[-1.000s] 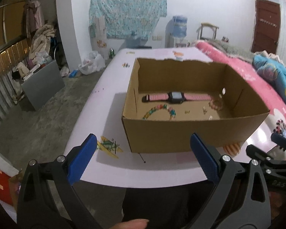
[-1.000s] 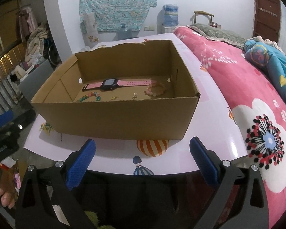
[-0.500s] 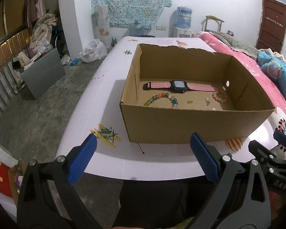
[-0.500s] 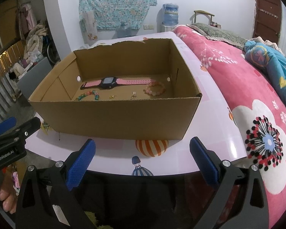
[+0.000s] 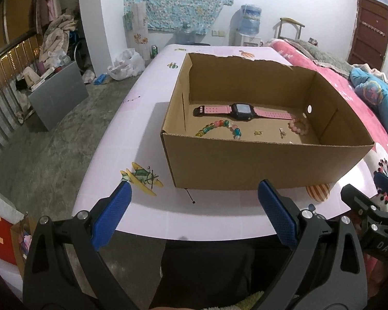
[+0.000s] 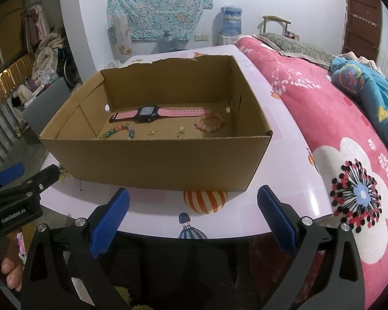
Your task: Organize jewelry
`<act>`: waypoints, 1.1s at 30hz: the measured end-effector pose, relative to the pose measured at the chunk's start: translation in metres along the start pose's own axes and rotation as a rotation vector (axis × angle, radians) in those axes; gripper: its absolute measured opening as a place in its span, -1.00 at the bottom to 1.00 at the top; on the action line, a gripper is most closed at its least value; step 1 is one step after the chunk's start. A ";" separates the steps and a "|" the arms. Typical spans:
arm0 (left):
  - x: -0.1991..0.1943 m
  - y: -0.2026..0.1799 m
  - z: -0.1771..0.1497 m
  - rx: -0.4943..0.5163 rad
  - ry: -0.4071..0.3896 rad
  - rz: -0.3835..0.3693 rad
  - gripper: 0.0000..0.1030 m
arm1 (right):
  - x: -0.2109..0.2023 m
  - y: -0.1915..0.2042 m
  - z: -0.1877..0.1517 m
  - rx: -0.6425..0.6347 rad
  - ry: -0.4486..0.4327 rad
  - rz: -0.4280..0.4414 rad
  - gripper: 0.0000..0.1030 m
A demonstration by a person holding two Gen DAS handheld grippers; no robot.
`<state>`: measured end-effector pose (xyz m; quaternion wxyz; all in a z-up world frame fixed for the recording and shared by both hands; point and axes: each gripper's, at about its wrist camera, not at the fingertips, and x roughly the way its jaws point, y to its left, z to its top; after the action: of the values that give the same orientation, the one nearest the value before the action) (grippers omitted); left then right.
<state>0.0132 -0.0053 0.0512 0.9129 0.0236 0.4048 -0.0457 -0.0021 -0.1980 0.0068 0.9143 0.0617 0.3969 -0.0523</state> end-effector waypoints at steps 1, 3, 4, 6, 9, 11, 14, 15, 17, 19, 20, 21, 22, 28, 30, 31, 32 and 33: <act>0.000 0.000 0.000 -0.001 0.001 0.001 0.84 | 0.000 0.000 0.000 0.000 0.001 0.000 0.87; 0.000 -0.001 0.000 -0.001 0.002 0.001 0.84 | -0.001 0.000 0.000 -0.001 0.001 0.001 0.87; 0.000 -0.001 0.000 -0.002 0.002 0.001 0.84 | -0.001 0.001 0.000 -0.001 0.000 0.001 0.87; 0.000 -0.001 0.000 -0.001 0.001 0.002 0.84 | -0.001 0.001 0.000 0.001 0.000 0.000 0.87; 0.000 0.000 0.000 -0.003 0.002 -0.001 0.84 | -0.002 0.001 0.001 0.002 -0.001 0.000 0.87; 0.000 0.000 0.000 -0.001 0.001 0.001 0.84 | -0.002 0.002 0.001 0.004 -0.001 0.002 0.87; 0.000 0.000 0.000 0.000 0.002 0.001 0.84 | -0.003 0.004 0.002 0.005 -0.002 0.004 0.87; 0.000 0.000 0.000 -0.001 0.002 0.001 0.84 | -0.003 0.005 0.002 0.005 -0.002 0.004 0.87; 0.000 0.000 0.001 -0.001 0.001 0.000 0.84 | -0.004 0.004 0.002 0.005 -0.003 0.005 0.87; 0.000 0.000 0.001 0.001 0.003 0.001 0.84 | -0.004 0.004 0.002 0.005 -0.002 0.005 0.87; 0.000 0.000 0.000 -0.001 0.001 0.002 0.84 | -0.004 0.004 0.002 0.006 -0.002 0.004 0.87; -0.001 0.000 0.000 -0.002 0.000 0.002 0.84 | -0.004 0.004 0.002 0.007 -0.001 0.006 0.87; 0.000 0.000 0.001 -0.002 0.001 0.001 0.84 | -0.005 0.004 0.002 0.008 -0.001 0.007 0.87; 0.000 0.001 0.001 -0.001 0.001 0.001 0.84 | -0.005 0.004 0.001 0.008 -0.001 0.008 0.87; 0.000 0.001 0.001 -0.001 0.002 0.001 0.84 | -0.005 0.004 0.001 0.008 -0.002 0.007 0.87; 0.000 0.001 0.001 -0.001 0.001 0.001 0.84 | -0.005 0.005 0.002 0.008 -0.002 0.007 0.87; 0.000 0.001 0.001 -0.001 0.001 0.001 0.84 | -0.005 0.004 0.001 0.008 -0.001 0.009 0.87; 0.000 0.001 0.001 -0.001 0.002 0.001 0.84 | -0.005 0.004 0.001 0.008 -0.001 0.009 0.87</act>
<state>0.0139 -0.0042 0.0517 0.9126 0.0236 0.4056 -0.0452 -0.0035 -0.1939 0.0114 0.9145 0.0672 0.3958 -0.0501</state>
